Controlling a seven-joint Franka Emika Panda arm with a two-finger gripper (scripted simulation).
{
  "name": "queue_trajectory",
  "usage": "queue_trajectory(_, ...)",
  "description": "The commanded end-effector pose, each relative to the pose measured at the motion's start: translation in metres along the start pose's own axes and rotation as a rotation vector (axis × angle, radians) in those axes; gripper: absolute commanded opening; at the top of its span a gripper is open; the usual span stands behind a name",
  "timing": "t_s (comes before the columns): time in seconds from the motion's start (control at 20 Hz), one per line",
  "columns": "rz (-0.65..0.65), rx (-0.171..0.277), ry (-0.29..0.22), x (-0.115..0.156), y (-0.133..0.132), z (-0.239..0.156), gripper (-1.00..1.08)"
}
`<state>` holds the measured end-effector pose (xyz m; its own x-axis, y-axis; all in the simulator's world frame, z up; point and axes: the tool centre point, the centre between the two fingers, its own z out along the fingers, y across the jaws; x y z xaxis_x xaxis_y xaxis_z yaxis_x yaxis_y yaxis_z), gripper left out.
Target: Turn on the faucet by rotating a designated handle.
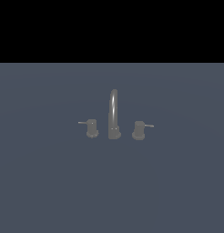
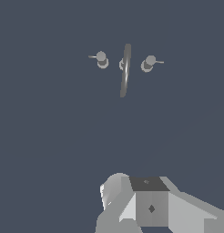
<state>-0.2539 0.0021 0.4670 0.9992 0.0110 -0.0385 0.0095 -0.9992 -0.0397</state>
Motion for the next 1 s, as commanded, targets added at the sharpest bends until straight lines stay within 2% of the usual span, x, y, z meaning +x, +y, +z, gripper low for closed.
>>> queue_trajectory(0.0,0.0,0.0,0.0,0.0,0.0,0.0,-1.0)
queue_trajectory(0.5,0.053,0.0,0.002,0.005,-0.01,0.013,-1.0)
queue_trajectory(0.95,0.194,0.001,0.007,0.019,-0.036,0.047,-1.0)
